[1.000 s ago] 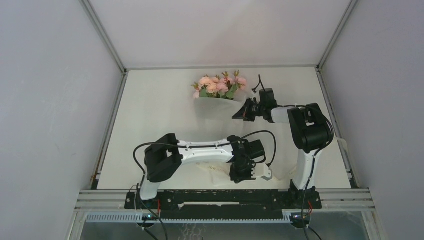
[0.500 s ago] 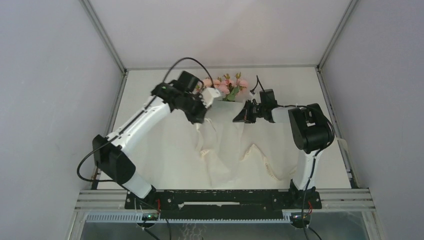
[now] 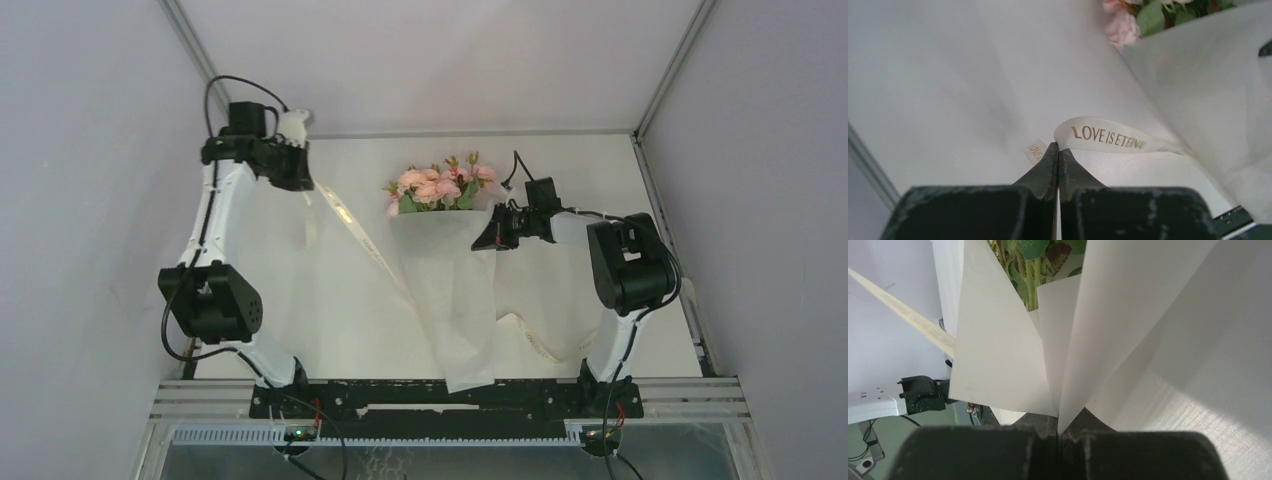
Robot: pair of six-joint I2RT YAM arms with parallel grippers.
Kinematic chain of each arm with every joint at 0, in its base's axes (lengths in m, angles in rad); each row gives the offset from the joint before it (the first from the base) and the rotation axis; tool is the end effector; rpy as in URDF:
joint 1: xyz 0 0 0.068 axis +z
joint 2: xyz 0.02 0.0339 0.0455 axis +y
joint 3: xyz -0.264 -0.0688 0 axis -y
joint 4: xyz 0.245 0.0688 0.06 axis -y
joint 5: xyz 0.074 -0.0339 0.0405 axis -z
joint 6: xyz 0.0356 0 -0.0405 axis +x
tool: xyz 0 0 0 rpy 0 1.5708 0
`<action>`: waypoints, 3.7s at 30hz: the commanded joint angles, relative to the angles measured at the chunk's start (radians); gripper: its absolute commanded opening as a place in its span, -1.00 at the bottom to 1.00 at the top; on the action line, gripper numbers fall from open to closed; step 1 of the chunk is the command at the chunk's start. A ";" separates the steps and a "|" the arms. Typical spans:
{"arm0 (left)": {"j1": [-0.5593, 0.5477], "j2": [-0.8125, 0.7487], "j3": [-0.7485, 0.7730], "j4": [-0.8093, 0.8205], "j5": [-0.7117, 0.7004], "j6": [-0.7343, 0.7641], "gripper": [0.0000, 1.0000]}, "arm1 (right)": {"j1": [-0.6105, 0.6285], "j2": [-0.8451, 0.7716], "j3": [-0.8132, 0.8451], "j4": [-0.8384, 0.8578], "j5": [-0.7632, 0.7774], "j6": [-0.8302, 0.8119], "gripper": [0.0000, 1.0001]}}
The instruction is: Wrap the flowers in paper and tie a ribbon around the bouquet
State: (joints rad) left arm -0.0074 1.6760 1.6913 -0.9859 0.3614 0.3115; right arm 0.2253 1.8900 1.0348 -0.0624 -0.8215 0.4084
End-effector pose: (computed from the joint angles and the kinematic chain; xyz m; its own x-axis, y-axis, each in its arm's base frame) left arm 0.3523 -0.0152 0.3512 -0.7222 0.2920 -0.6270 0.4496 0.8871 -0.1046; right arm 0.3534 0.1077 0.1406 -0.9431 0.0614 -0.3268 -0.2303 0.5885 0.7750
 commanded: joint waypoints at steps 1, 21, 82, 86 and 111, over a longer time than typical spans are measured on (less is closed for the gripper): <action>0.087 -0.069 0.117 -0.001 0.131 -0.053 -1.00 | 0.009 -0.053 0.019 0.000 0.009 -0.014 -1.00; 0.024 -0.275 0.526 -0.071 0.255 -0.116 -1.00 | 0.089 0.015 0.021 0.237 0.101 0.170 -1.00; -0.657 0.319 -0.274 0.411 0.184 -0.231 -1.00 | 0.072 -0.428 -0.189 -0.602 0.997 0.830 0.57; -0.657 0.319 -0.272 0.410 0.189 -0.233 -1.00 | 0.061 -0.328 -0.162 -0.584 0.993 0.803 0.47; -0.656 0.317 -0.255 0.387 0.166 -0.205 -1.00 | 0.185 -0.930 -0.020 -0.155 1.299 -0.110 -1.00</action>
State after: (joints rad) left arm -0.6628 2.0453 1.4342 -0.5900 0.5278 0.0868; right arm 0.2707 1.0039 1.0004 -0.4194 0.5144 0.5571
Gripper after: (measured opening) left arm 0.005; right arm 0.006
